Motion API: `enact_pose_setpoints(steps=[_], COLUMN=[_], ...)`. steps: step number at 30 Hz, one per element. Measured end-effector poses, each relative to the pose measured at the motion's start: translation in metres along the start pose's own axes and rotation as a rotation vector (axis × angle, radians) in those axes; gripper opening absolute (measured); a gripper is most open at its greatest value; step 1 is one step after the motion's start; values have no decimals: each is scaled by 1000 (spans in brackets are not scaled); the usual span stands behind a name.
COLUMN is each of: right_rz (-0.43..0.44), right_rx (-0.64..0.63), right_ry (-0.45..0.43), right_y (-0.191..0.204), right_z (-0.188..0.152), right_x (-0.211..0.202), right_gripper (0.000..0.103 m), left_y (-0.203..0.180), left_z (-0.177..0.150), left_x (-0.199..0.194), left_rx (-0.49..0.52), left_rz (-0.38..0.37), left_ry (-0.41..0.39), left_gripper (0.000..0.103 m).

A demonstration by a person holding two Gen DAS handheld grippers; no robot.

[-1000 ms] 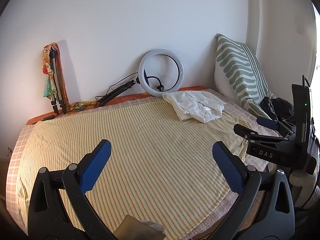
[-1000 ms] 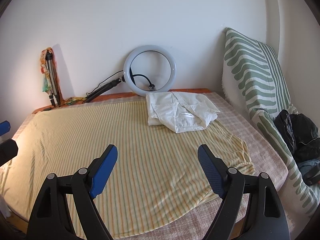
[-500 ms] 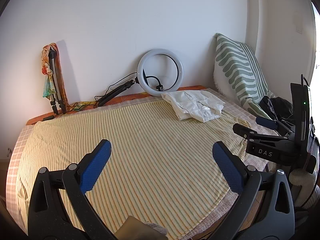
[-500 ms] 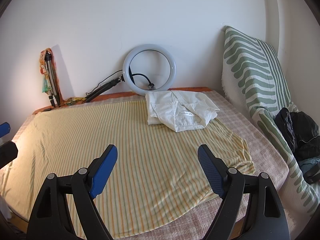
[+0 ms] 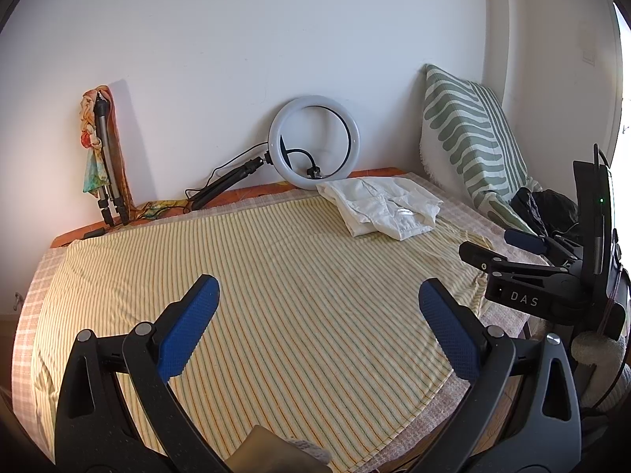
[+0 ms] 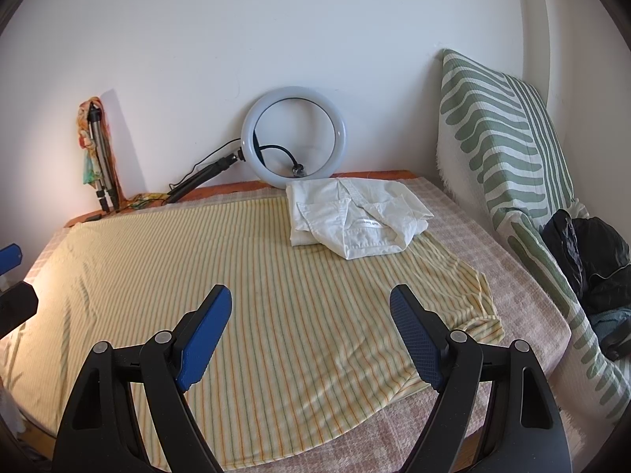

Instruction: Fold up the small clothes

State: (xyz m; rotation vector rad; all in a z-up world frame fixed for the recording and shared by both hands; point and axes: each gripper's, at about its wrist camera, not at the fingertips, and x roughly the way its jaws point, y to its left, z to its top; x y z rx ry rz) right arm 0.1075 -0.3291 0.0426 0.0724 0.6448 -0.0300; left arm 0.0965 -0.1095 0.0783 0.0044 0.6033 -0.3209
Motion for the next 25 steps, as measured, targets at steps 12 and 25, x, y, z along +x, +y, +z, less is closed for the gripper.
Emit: enact_pose_setpoints(steps=[12,25], right_rz=[1,10], right_rx=[3,23], right_ry=[3,12], right_y=[1,1], right_z=[-1,-3], right_x=[0,2], right_gripper=[83,83], left_y=[-1,3], left_z=[0,-2], left_x=[1,4], left_rx=[-2,31], left_rz=[1,-15], left_ry=[1,-11], left_gripper=[103,103])
